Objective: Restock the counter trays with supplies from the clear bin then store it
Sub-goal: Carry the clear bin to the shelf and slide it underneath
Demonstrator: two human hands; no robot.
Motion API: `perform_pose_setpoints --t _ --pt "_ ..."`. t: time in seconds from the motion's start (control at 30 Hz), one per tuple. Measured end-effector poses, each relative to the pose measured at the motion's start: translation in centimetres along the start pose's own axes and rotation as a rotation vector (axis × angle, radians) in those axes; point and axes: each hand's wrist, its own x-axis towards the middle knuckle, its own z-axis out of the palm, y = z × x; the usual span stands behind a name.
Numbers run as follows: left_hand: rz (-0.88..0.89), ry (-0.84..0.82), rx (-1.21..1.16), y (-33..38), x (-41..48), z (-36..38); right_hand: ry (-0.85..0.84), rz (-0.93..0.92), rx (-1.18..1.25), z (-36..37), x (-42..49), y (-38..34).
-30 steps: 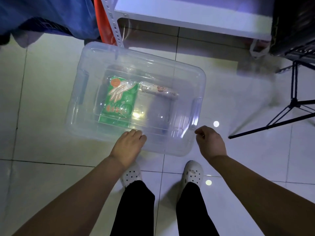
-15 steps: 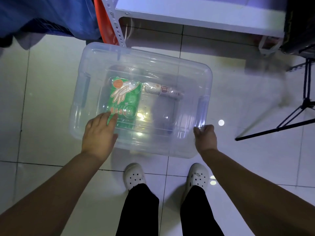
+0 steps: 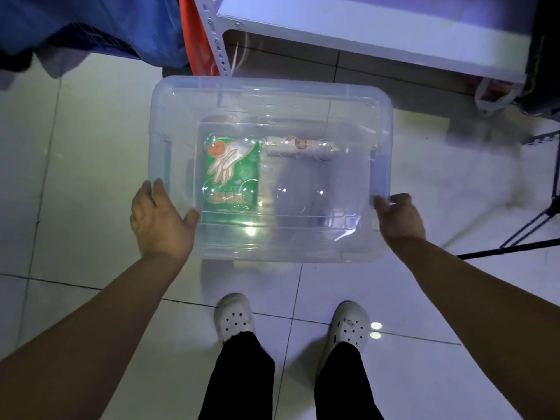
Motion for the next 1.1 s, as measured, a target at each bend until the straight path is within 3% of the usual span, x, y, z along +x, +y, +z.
perform_pose_setpoints --t 0.1,0.27,0.47,0.67,0.83,1.0,1.1 --pt "-0.133 -0.007 -0.13 -1.0 1.7 0.2 0.105 -0.032 0.088 0.2 0.6 -0.6" --pt "-0.171 -0.146 -0.386 -2.7 4.1 0.2 0.068 -0.084 0.154 1.9 1.6 -1.3" --pt "-0.231 -0.389 -0.549 -3.4 6.5 -1.0 0.026 0.086 0.286 1.5 2.4 -1.1" --pt "-0.269 -0.568 -0.653 -5.1 8.0 -0.8 0.246 -0.009 0.142 1.1 2.2 -2.0" --pt "-0.433 -0.42 -0.85 -4.5 9.2 -0.2 0.32 -0.048 0.206 2.0 1.7 -1.5" --pt "-0.414 -0.317 -0.666 -3.9 9.7 -0.1 0.382 -0.109 0.189 2.4 1.3 -1.5" --pt "-0.397 -0.128 -0.346 -3.3 9.6 -0.4 0.379 -0.112 0.182 2.2 1.3 -1.8"
